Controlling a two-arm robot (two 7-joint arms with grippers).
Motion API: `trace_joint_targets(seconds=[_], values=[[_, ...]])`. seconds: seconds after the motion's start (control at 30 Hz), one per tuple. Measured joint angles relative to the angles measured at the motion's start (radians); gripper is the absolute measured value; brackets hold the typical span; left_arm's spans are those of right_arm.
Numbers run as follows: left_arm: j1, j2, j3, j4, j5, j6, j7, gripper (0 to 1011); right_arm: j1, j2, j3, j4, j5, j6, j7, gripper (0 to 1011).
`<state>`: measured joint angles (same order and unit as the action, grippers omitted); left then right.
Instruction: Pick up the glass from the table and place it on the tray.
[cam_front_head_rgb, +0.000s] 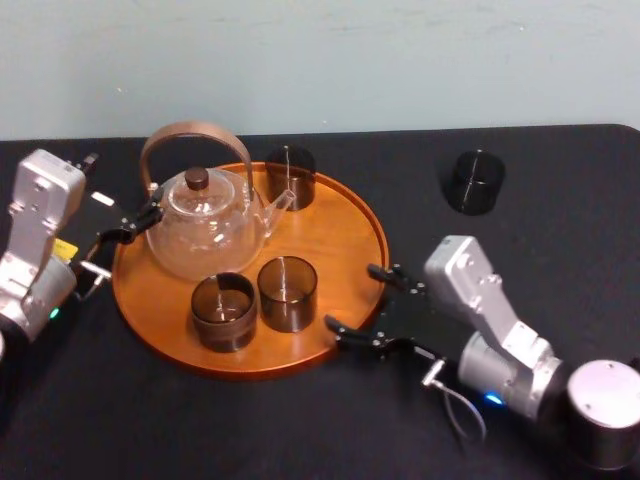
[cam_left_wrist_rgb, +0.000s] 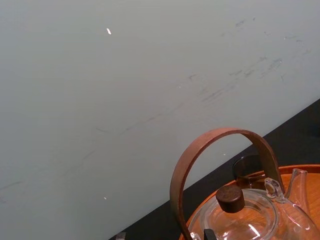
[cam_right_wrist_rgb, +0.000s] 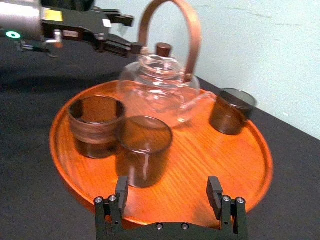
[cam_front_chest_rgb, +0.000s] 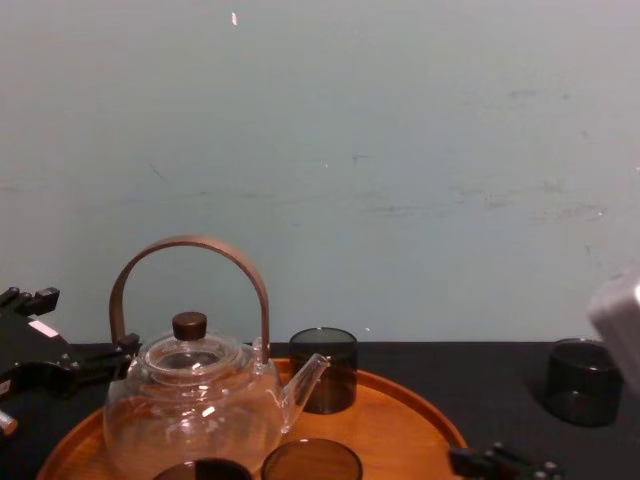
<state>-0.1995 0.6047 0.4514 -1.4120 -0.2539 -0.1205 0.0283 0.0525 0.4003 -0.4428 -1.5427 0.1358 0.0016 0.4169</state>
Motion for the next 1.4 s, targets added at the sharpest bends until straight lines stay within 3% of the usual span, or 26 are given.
trace_joint_targets(seconds=[0.3, 0.63, 0.97, 1.4], values=[[0.000, 0.000, 0.000, 0.000, 0.000, 0.000, 0.000, 1010, -0.042, 0.025, 0.074, -0.011, 0.015, -0.003, -0.045, 1002], [0.000, 0.000, 0.000, 0.000, 0.000, 0.000, 0.000, 1009, -0.048, 0.025, 0.158, 0.031, 0.017, -0.003, -0.091, 1002], [0.000, 0.000, 0.000, 0.000, 0.000, 0.000, 0.000, 1010, 0.017, 0.006, 0.247, 0.126, 0.032, 0.018, -0.117, 1002], [0.000, 0.000, 0.000, 0.000, 0.000, 0.000, 0.000, 1009, 0.123, -0.032, 0.264, 0.243, 0.042, 0.035, -0.105, 1002]])
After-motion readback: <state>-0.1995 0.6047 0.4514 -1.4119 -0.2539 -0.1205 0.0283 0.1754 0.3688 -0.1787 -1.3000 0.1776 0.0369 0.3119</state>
